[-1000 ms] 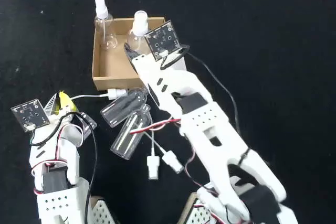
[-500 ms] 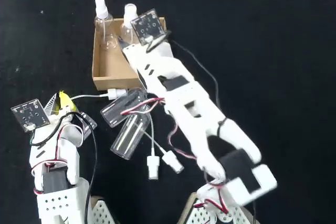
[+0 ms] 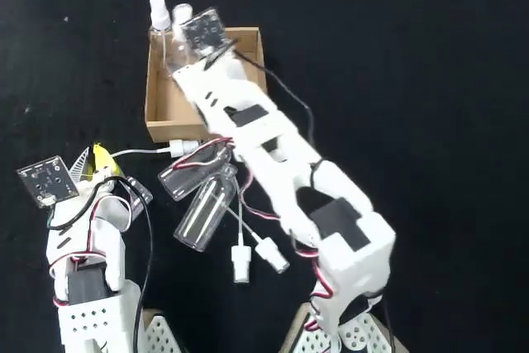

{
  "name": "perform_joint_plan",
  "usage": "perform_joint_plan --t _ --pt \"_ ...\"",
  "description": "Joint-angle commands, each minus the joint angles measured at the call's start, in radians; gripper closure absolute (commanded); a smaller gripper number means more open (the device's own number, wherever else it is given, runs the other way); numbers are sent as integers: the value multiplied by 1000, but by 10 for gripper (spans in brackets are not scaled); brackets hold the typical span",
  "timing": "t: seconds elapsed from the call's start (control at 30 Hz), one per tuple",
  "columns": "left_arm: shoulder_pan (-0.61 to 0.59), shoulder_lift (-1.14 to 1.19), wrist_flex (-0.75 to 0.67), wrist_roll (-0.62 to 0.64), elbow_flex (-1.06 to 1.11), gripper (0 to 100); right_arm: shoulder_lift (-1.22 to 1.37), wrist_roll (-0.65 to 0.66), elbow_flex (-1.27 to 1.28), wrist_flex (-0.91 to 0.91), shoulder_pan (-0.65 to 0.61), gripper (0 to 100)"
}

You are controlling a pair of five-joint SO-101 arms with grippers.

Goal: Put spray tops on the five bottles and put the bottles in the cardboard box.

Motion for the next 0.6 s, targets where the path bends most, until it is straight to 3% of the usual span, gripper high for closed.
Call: perform_joint_plan --t 0.0,0.3,0.57 --pt "-8 -5 3 -9 22 970 13 -11 -94 -34 -34 969" --pt "-8 -5 3 -9 22 970 99 -8 -160 -35 -32 969" --pt "-8 -5 3 -9 22 970 168 -5 -159 -160 -35 969"
